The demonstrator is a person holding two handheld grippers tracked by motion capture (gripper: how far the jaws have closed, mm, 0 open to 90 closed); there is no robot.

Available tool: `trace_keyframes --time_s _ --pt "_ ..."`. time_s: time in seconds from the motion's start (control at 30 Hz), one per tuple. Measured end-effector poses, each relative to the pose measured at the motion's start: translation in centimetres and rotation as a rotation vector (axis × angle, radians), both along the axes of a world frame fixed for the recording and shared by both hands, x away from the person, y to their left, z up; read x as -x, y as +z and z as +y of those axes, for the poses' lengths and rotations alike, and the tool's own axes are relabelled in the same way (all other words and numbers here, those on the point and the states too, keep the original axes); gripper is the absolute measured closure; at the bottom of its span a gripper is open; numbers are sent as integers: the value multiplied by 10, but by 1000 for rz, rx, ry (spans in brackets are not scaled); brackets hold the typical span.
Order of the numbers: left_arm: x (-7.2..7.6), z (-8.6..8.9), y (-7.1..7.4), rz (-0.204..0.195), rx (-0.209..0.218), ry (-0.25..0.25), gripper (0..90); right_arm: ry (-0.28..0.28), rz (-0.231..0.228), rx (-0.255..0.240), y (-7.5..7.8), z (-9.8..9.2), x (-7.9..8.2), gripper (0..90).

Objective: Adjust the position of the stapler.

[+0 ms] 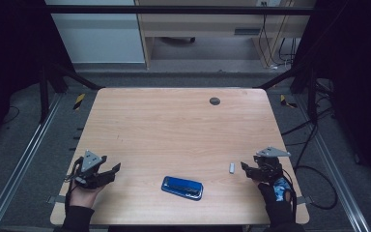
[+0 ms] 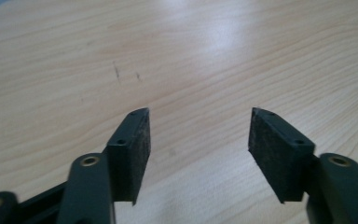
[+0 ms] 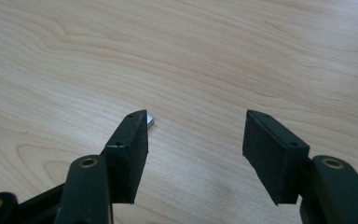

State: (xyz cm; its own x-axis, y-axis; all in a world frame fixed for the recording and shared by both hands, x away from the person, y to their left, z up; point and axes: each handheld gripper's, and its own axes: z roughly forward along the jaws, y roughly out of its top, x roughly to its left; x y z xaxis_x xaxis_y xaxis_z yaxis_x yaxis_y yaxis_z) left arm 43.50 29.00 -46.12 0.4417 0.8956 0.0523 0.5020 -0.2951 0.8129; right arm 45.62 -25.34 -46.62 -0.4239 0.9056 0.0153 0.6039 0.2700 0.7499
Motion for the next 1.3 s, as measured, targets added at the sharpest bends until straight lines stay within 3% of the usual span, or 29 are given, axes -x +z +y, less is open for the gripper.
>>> trace_keyframes --time_s 0.17,0.37,0.53,0.8,1.03,1.3 --pt "4 7 -2 35 32 20 416 47 8 -2 5 5 1 417" --pt "8 11 2 22 71 22 418 89 12 -13 12 9 2 420" --pt "4 7 -4 59 50 15 404 137 4 -14 18 17 1 442" --pt "4 6 -4 49 24 8 391 202 16 -3 29 32 0 456" --pt "3 6 -6 48 -13 -6 391 295 21 21 36 54 1 467" --pt "2 8 -6 51 -11 -4 393 386 52 42 43 78 -3 478"
